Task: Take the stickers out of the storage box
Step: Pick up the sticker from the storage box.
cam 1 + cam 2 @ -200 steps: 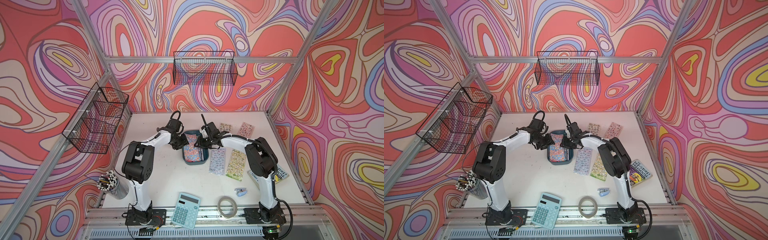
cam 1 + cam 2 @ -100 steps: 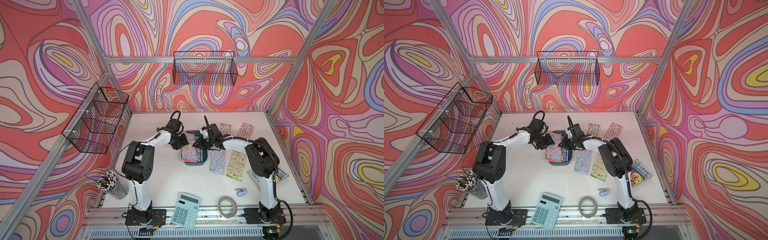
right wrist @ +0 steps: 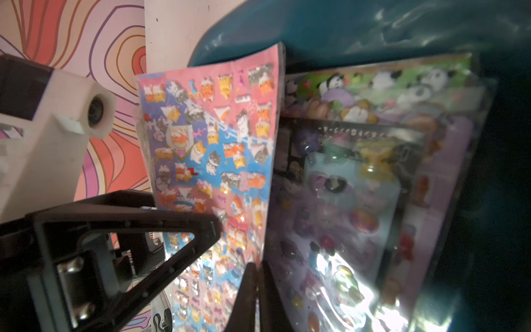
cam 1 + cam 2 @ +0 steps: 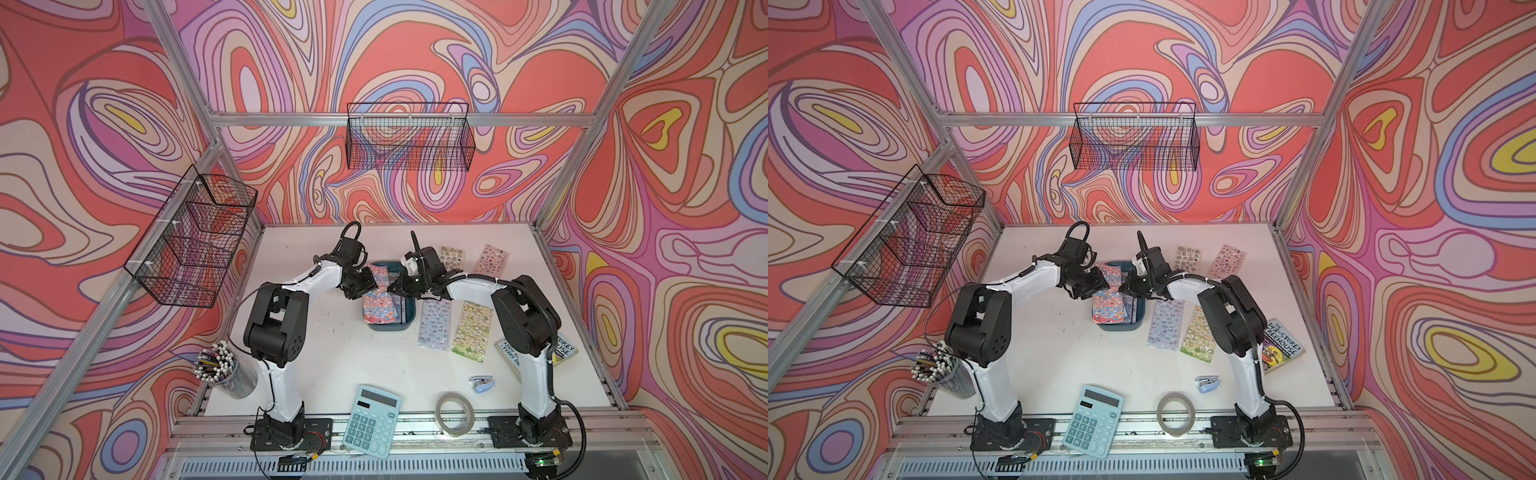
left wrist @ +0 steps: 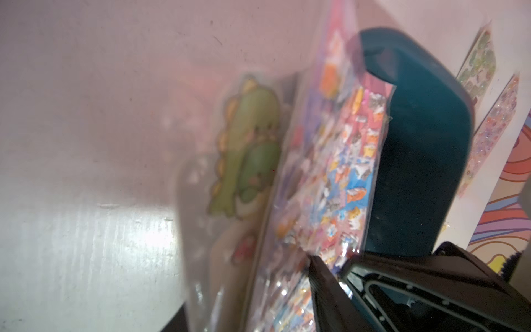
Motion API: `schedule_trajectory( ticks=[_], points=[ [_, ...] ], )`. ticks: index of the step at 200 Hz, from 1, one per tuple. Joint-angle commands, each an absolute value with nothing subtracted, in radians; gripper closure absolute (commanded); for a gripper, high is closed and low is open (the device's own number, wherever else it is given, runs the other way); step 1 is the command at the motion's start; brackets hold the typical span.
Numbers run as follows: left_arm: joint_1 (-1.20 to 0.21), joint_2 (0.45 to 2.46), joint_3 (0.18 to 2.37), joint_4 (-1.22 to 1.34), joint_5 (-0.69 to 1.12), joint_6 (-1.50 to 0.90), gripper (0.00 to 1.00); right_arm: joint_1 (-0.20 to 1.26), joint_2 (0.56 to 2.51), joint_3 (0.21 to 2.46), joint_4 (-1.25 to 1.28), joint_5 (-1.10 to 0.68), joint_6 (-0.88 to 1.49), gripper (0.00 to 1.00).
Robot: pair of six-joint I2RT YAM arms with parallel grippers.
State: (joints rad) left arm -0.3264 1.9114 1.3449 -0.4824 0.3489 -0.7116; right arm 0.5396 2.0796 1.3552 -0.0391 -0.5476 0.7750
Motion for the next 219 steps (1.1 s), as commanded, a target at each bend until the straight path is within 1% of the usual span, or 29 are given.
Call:
schedule_trajectory(
  ticks=[1, 59, 107, 122, 147, 160, 187, 219],
  points=[
    [-0.333, 1.893, 1.323, -0.466, 0.379, -0.731, 0.50, 0.540, 2.055, 1.345, -0.060, -0.548, 0.775, 1.00],
    [-0.332, 1.876, 1.325, -0.466, 0.382, -0.731, 0.47, 0.538, 2.028, 1.356, -0.122, -0.501, 0.735, 1.00],
    [-0.332, 1.870, 1.331, -0.477, 0.380, -0.727, 0.38, 0.531, 2.001, 1.360, -0.138, -0.478, 0.724, 1.00],
    [-0.333, 1.865, 1.334, -0.482, 0.379, -0.727, 0.33, 0.530, 1.999, 1.369, -0.148, -0.476, 0.719, 1.00],
    [-0.331, 1.849, 1.336, -0.486, 0.370, -0.729, 0.19, 0.529, 1.985, 1.389, -0.178, -0.450, 0.700, 1.00],
    [-0.332, 1.839, 1.339, -0.491, 0.365, -0.728, 0.16, 0.528, 1.981, 1.404, -0.207, -0.424, 0.683, 1.00],
    [-0.331, 1.829, 1.348, -0.501, 0.359, -0.726, 0.13, 0.521, 1.977, 1.429, -0.280, -0.374, 0.649, 1.00],
    [-0.332, 1.824, 1.343, -0.501, 0.354, -0.727, 0.13, 0.518, 1.964, 1.422, -0.308, -0.331, 0.626, 1.00]
  ],
)
